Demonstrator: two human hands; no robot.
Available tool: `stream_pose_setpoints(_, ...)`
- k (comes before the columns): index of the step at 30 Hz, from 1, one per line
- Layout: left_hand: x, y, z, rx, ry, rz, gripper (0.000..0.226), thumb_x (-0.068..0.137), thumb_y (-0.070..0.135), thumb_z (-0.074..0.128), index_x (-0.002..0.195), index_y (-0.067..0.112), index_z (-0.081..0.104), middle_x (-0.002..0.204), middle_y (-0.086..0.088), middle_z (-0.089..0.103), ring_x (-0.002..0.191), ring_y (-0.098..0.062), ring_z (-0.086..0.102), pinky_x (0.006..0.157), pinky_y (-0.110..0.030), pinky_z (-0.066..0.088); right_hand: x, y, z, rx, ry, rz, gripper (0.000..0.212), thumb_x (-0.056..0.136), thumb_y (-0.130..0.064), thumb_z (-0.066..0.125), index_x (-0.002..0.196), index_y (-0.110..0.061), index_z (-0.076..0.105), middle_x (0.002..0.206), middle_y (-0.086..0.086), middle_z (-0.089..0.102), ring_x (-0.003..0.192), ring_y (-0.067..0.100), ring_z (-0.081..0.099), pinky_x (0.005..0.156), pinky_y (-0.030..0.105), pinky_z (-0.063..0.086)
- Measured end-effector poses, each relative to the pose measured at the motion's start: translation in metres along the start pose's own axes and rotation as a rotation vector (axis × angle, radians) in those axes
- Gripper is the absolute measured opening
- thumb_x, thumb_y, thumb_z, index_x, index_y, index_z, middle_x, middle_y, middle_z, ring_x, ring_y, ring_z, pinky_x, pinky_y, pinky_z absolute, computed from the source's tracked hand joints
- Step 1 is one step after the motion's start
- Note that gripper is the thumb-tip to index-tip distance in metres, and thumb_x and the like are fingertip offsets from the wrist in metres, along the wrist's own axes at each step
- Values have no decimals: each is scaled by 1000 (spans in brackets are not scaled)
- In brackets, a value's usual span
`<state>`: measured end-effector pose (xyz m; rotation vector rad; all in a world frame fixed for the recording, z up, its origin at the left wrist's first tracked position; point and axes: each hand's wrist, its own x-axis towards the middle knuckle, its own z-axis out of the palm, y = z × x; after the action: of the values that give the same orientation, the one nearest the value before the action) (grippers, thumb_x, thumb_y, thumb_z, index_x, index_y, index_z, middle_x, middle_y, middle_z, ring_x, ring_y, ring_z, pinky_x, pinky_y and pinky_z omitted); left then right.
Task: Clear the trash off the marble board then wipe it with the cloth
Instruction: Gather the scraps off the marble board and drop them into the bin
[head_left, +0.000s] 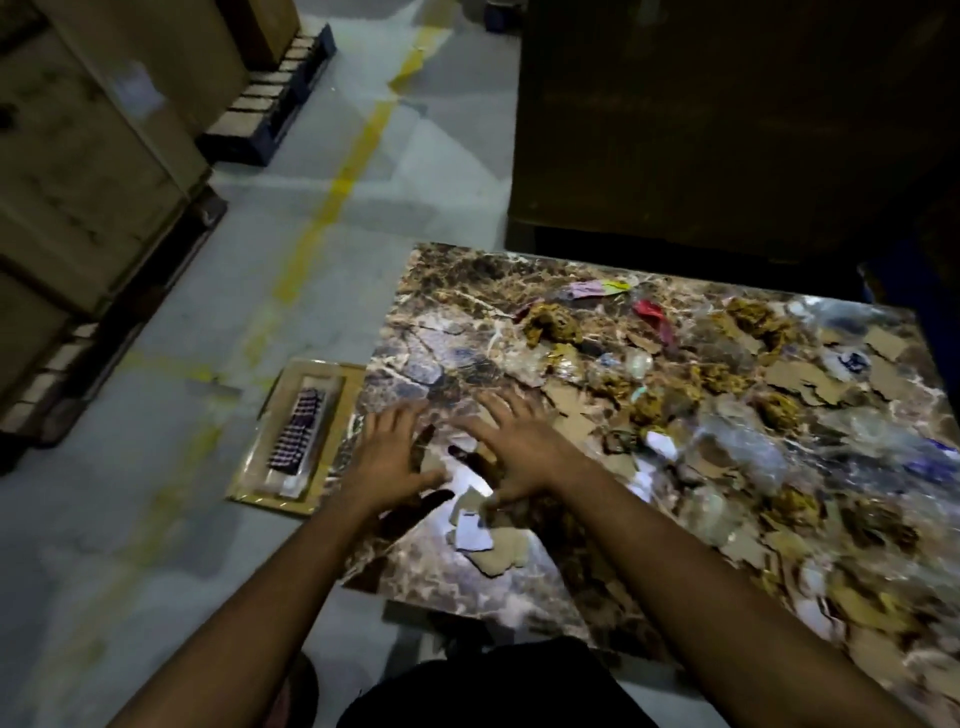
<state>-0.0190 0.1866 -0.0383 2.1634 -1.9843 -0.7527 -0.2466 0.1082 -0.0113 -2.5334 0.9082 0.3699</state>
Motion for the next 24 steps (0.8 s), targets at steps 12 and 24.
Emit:
stream_pose_setpoints(12,-16,-57,43,334,10,226,104,74,88,47,157,31,19,154,0,36,135,-25,38,104,-46,38,33,-17,52,-222,-133,134,155,38,-90,76,153,-50,-21,161,15,-36,146,55,-27,102,86,-9)
stream_pose_setpoints(24,6,-32,55,98,131,99,62,75,62,75,120,25,54,108,0,47,100,-22,47,78,-34,36,35,-2,35,29,14,273,74,73,-50,85,132,-31,45,136,7,36,128,32,35,95,52,44)
